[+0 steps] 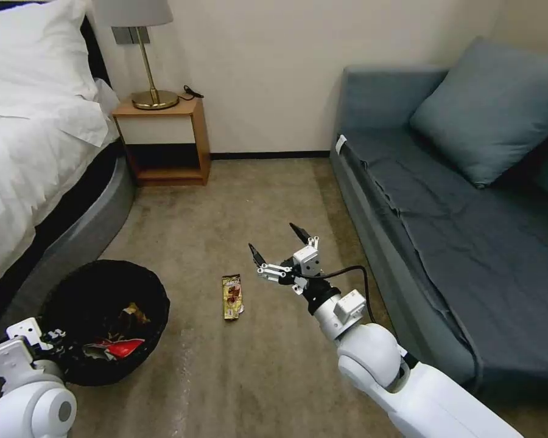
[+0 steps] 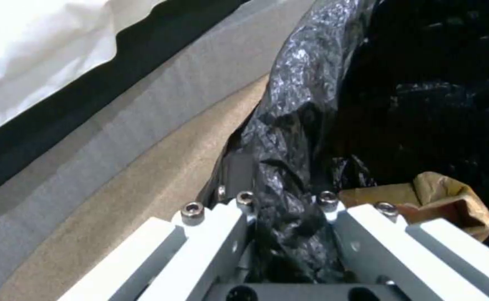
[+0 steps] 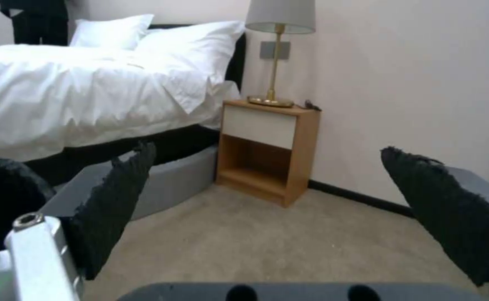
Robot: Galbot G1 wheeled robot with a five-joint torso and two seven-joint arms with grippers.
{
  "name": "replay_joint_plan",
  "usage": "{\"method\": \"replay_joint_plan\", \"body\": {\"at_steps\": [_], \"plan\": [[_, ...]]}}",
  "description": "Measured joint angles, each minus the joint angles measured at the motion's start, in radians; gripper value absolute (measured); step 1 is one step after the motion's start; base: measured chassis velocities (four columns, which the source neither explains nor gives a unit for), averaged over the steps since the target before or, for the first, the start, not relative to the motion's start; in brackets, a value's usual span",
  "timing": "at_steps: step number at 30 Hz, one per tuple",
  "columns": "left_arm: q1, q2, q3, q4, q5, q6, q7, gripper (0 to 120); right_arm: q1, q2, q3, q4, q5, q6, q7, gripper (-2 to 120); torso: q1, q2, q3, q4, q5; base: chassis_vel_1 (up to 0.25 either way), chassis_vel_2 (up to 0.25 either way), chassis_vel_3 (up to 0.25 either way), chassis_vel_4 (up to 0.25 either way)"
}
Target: Pick up the trash bin, then pick up the garbage on the floor and place it into the trash bin.
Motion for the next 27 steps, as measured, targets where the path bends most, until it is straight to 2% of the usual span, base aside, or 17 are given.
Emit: {"method": "replay_joint_plan", "body": {"at_steps": [27], "plan": [[-0.007, -0.001, 0.003, 0.003, 0.000, 0.001, 0.000, 3, 0.016, 0.012, -0.032, -0.040, -0.027, 0.003, 0.001, 100, 0.000, 0.000, 0.000, -0.0001, 0.0000, -0.148, 0.156, 0.150, -0.148]]}}
